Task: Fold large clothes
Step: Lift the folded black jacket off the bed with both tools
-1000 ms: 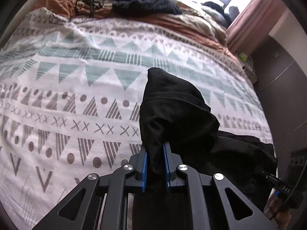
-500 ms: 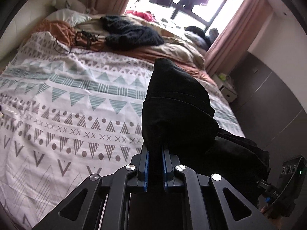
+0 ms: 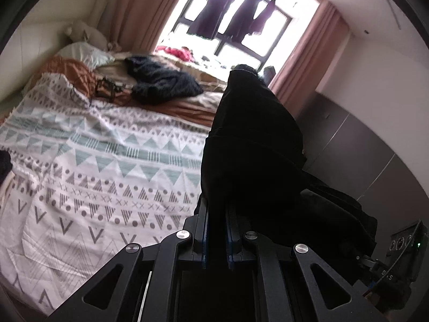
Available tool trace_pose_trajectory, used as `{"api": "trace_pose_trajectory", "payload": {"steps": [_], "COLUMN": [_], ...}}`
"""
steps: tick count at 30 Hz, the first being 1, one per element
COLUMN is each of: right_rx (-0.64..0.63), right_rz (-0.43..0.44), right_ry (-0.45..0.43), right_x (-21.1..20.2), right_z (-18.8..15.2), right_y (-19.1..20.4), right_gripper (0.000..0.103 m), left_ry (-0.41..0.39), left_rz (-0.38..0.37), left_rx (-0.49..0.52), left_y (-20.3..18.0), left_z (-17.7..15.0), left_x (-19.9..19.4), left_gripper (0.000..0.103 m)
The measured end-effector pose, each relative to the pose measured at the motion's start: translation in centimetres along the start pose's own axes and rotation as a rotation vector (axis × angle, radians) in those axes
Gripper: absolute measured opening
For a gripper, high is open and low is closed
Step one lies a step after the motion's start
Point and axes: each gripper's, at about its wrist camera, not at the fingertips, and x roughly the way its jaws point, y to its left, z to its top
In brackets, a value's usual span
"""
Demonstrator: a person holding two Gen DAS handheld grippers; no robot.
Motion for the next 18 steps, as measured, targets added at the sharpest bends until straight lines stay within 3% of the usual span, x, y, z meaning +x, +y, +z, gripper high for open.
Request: {"api": "trace_pose_trajectory", "payload": {"steps": [8, 14, 18], "right_rx": [-0.090, -0.098, -0.119], "right_rz": [0.047, 0.093, 0.112], "right_ry": [-0.047, -0.055, -0.046], "right_x": [-0.7, 3.0, 6.4], "right_z": [0.7, 1.5, 1.5], "right_y": [6.2, 10.8, 13.5], "right_gripper": [0.010, 0.010, 0.010], "left_ry": [-0.102, -0.182, -0.241], "left_rz": [0.009, 0.063, 0.140], "left_rx": [0.002, 0.000, 0.008], "left_y": [2.3, 5.7, 8.4], "left_z": [2.7, 5.7, 7.4], "left_x": [-4.9, -8.5, -11.0], "left_gripper": [0.009, 0.009, 0.009]}}
